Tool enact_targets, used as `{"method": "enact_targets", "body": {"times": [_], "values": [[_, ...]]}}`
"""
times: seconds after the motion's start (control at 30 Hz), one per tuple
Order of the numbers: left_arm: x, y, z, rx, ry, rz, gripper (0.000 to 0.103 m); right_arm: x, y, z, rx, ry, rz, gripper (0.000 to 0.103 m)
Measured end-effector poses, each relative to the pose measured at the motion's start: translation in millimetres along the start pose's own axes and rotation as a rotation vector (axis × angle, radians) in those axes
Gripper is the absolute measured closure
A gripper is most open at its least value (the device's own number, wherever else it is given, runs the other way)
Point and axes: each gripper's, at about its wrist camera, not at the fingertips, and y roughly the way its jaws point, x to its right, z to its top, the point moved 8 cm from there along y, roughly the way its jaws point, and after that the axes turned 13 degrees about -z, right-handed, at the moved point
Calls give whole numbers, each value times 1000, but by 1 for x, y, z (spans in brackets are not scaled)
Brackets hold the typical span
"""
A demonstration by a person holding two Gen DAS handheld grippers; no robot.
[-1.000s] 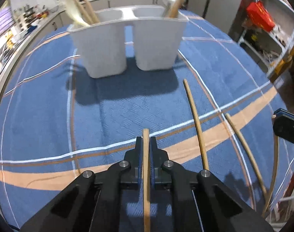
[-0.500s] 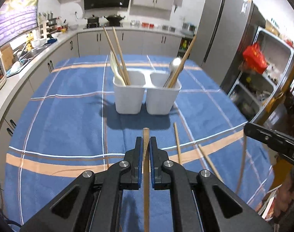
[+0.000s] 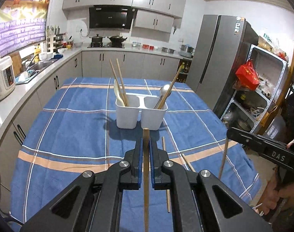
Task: Organize utensils
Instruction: 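Lift both held chopsticks upright and carry them above the white holder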
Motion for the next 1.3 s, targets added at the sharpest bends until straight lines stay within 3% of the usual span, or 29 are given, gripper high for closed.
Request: {"method": "enact_targets", "body": {"times": [0.33,0.77,1.03,1.3], "values": [[20,-21,14,59,33,-15,97,-5,-25,9,64,-18,15,97],[18,-17,46,101,47,-15,97,-7,-33,37,132,-42,-8,97],[5,-10,97,174,59,0,97,-9,-32,70,179,-58,-27,97],[-21,6,160,248,25,-16,97,-16,-32,130,256,-72,-41,97]]}}
